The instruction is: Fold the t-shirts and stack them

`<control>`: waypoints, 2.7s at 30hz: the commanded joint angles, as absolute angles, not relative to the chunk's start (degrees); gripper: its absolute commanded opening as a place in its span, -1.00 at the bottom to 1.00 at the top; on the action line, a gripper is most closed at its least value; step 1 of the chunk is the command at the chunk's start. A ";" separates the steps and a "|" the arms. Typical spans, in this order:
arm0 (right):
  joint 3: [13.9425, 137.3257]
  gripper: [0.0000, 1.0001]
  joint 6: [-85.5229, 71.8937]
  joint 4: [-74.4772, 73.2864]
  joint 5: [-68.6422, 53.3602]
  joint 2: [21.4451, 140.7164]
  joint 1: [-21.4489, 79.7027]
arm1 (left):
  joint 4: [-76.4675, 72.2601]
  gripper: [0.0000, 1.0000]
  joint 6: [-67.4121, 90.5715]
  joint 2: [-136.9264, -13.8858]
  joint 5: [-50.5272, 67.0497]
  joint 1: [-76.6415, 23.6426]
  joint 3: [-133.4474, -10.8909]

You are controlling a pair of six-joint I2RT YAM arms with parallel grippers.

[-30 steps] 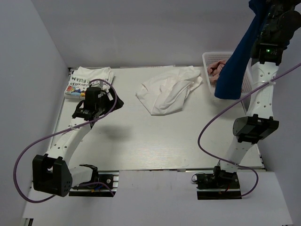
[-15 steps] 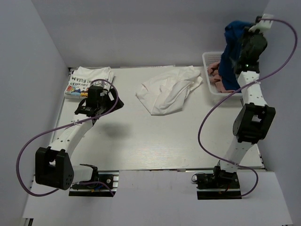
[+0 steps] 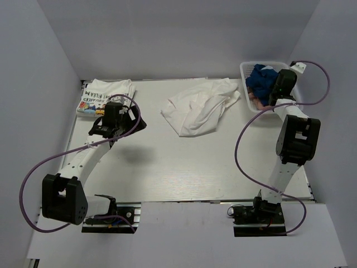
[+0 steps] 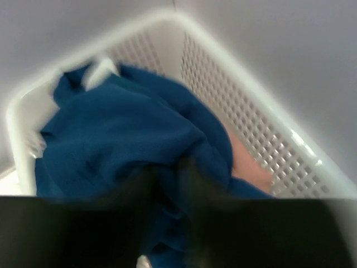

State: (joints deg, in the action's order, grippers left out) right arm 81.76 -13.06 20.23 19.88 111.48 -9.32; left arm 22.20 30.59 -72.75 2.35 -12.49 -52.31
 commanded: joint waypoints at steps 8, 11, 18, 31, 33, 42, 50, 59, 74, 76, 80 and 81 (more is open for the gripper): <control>93.84 0.81 -12.13 3.71 11.25 101.08 -7.22 | 24.44 1.00 29.27 -83.66 8.79 -14.67 -61.08; 97.19 0.81 -8.80 -3.77 8.53 96.78 -5.37 | 23.64 1.00 29.27 -89.72 8.18 -15.38 -65.63; 101.69 0.81 -7.01 -14.68 -2.78 98.43 1.91 | 34.34 1.00 26.63 -112.56 0.55 -19.68 -87.51; 113.63 0.81 -11.51 -25.40 -0.28 118.29 13.97 | 40.16 0.94 27.86 -135.87 -2.81 -21.45 -115.03; 114.70 0.81 -14.40 -26.45 2.72 121.80 14.76 | 40.17 0.69 27.86 -137.19 -2.81 -22.06 -115.05; 118.57 -0.78 -21.36 -28.31 12.39 129.57 15.21 | 34.01 -1.00 23.56 -133.60 0.45 -22.59 -111.61; 102.59 -1.00 -17.24 -15.31 14.15 105.93 15.29 | 29.63 -1.00 24.69 -110.60 -12.47 -22.59 -100.65; 79.55 -1.00 -15.21 -9.84 10.37 67.72 15.21 | 21.09 -1.00 27.95 -67.10 -15.29 -22.59 -74.37; 81.13 -1.00 -16.87 -15.99 4.40 48.59 15.12 | 25.74 -1.00 29.79 -46.47 -14.83 -21.53 -81.91; 79.55 -1.00 -17.75 -16.26 5.09 53.51 14.86 | 27.50 -1.00 31.02 -53.65 -18.61 -21.53 -81.91; 75.50 -1.00 -18.54 -12.76 8.08 63.88 14.85 | 30.85 -1.00 33.48 -67.62 -26.70 -21.53 -81.30; 75.50 -1.00 -18.46 -12.05 8.61 69.03 14.68 | 31.46 -1.00 33.49 -70.63 -27.59 -21.53 -81.30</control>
